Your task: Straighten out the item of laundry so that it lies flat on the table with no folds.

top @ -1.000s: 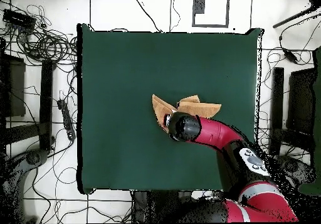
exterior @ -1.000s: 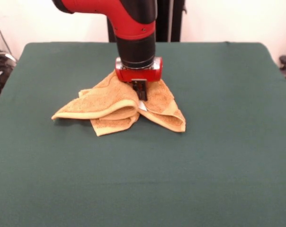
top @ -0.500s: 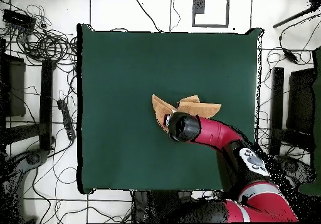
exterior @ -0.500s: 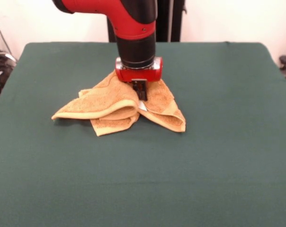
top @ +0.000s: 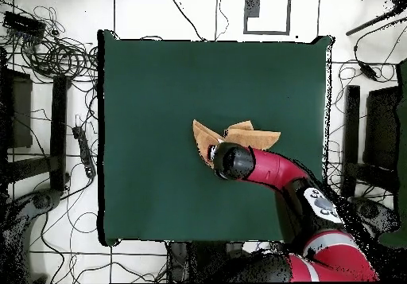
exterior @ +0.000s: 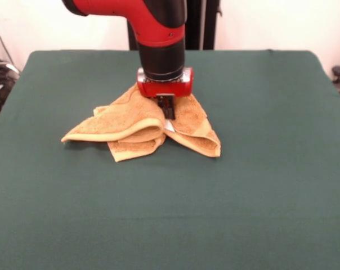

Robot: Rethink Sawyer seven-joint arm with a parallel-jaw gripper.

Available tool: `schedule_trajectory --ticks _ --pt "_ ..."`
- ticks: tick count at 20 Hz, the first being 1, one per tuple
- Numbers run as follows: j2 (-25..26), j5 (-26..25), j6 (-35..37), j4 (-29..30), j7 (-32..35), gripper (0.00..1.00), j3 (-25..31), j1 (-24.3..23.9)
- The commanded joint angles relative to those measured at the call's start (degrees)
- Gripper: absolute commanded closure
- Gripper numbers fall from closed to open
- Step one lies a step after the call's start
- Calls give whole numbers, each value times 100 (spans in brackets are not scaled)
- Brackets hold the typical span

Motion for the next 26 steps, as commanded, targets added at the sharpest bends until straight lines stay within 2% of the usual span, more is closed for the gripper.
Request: schedule_trajectory --ticks 1,6,10,16,26 --pt "116 -494 -196 236 96 100 204 -247" --pt "-492 -516 368 552 -180 100 423 -418" --pt "-766 -423 694 738 -274 100 692 -664" --pt "-923 -399 1089 737 -358 100 827 -804" --pt "-926 -282 1575 468 -155 100 832 -643"
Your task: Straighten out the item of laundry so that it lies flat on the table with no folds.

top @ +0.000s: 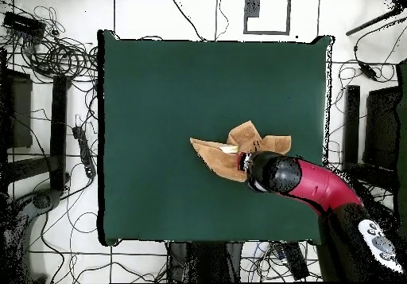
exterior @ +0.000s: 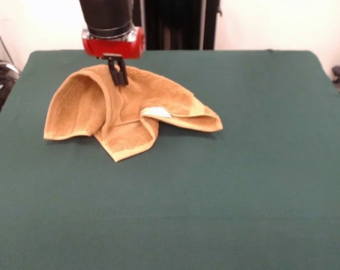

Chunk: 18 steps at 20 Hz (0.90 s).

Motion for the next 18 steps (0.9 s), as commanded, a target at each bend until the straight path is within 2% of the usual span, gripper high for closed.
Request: schedule_trajectory --ticks 1,6,18 --pt "118 -25 677 83 -112 100 708 296" --pt "108 -96 646 83 -94 100 663 365" --pt "110 -415 359 309 -445 100 709 128"
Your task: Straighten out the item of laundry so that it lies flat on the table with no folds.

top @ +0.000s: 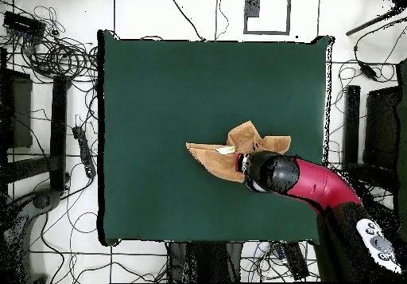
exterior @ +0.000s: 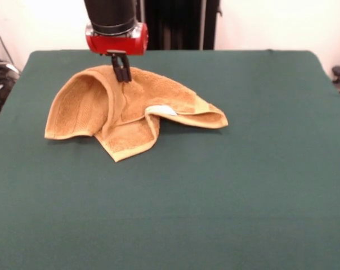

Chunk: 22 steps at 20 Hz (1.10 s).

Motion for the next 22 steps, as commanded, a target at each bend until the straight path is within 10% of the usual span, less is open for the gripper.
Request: schedule_trajectory --ticks 1,22 --pt "179 -396 218 296 -498 100 715 34" --pt "221 -1992 273 797 -1472 100 1614 -1836"
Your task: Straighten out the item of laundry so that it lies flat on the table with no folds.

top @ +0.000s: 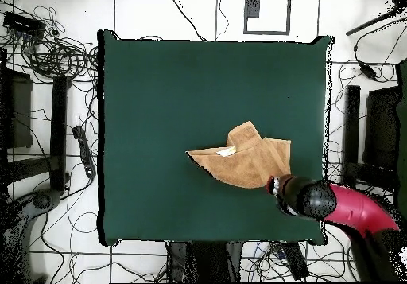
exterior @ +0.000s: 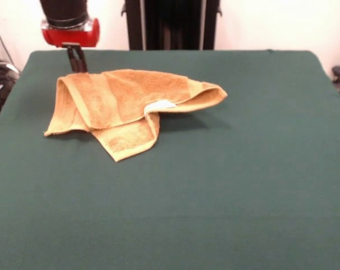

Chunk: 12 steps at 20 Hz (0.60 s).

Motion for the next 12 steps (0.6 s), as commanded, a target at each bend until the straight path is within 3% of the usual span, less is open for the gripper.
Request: schedule_trajectory --ticks 1,6,12 --pt "230 -413 244 571 -1427 100 989 -298" --pt "292 -577 244 585 -1143 100 1077 -337" --pt "355 -338 262 512 -565 100 1151 -135"
